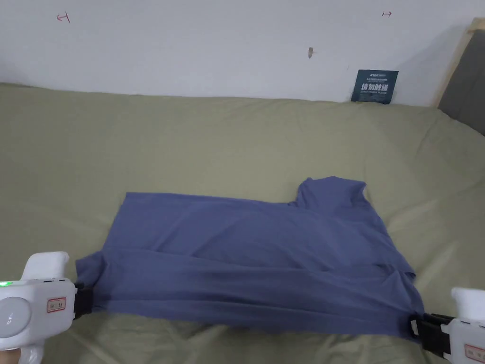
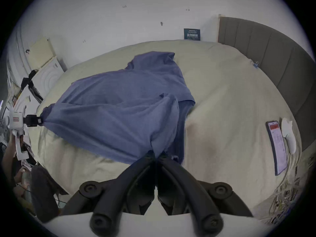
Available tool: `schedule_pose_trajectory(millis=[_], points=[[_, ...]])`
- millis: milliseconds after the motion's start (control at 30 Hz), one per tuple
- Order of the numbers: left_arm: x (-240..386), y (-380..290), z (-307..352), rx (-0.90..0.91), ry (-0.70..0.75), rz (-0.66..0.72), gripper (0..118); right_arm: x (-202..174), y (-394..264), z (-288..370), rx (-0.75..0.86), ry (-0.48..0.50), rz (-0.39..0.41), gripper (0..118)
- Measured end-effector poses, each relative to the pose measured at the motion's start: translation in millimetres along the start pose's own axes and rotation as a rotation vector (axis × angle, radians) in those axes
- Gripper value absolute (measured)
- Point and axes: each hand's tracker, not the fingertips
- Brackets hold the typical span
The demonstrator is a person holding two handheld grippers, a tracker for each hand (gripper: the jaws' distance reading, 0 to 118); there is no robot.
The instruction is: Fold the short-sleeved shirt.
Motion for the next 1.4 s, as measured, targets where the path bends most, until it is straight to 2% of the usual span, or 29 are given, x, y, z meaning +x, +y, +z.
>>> schedule_pose_trajectory(millis=[133,333,467,500,533,567,600,633,667,800,833,867,900,933,967,1000,1100,1233,1267,1300,1333,1367,1400], points=[[-3,-26,23,-0.021,0.016,-0.047,6,-5,-28,25,-0.002,0.006,0.009,2],[-18,-73,55,-0.062,0.012,-0.027,6,-8,-61,57,-0.031,0.020,0.020,2],[-20,-93,62,-0.082,0.001,-0.011,6,-8,-71,56,-0.050,0.020,0.029,2],[-21,-95,61,-0.083,-0.008,-0.004,5,-7,-71,52,-0.074,0.028,0.010,6],[-22,-94,58,-0.088,-0.013,0.002,6,-6,-70,50,-0.089,0.026,-0.009,32],[-20,-94,56,-0.081,-0.023,0.004,12,-5,-69,48,-0.094,0.012,-0.022,65],[-22,-92,56,-0.061,-0.048,0.008,37,-4,-68,47,-0.104,0.023,-0.017,81],[-23,-89,57,-0.044,-0.055,0.021,96,-1,-64,50,-0.102,0.023,-0.010,81],[-25,-85,56,-0.052,-0.052,0.023,118,0,-60,54,-0.089,0.013,-0.008,81],[-23,-55,63,-0.001,-0.032,0.021,108,0,-28,64,-0.007,-0.016,-0.011,79],[-20,-43,60,0.015,-0.025,0.011,97,0,-17,64,0.023,-0.003,-0.011,77],[-17,-32,56,0.034,-0.019,0.006,76,0,-8,62,0.066,-0.014,-0.009,64],[-14,-22,52,0.052,-0.002,0.002,39,-2,0,58,0.108,-0.036,-0.017,31],[-11,-9,44,0.065,0.004,-0.008,13,-3,12,53,0.133,-0.044,-0.013,6],[-6,1,36,0.065,0.002,-0.013,1,-4,21,47,0.143,-0.053,-0.009,2],[0,14,24,0.074,0.013,-0.012,1,-5,30,40,0.175,-0.081,-0.026,2],[9,53,-12,0.083,0.021,-0.002,0,-6,58,14,0.160,-0.038,-0.068,2],[16,94,-74,0.044,0.065,-0.014,0,-5,82,-24,0.125,-0.057,-0.044,2],[16,101,-88,0.025,0.078,-0.014,8,-4,86,-32,0.108,-0.046,-0.044,2],[16,107,-98,0.017,0.097,-0.012,35,-3,86,-38,0.100,-0.047,-0.043,2],[16,112,-113,0.002,0.122,-0.019,91,-2,89,-45,0.092,-0.052,-0.035,2],[17,112,-125,-0.032,0.151,-0.033,118,-1,91,-51,0.083,-0.057,-0.025,2],[17,113,-131,-0.053,0.169,-0.040,117,1,94,-56,0.078,-0.062,-0.024,2]])
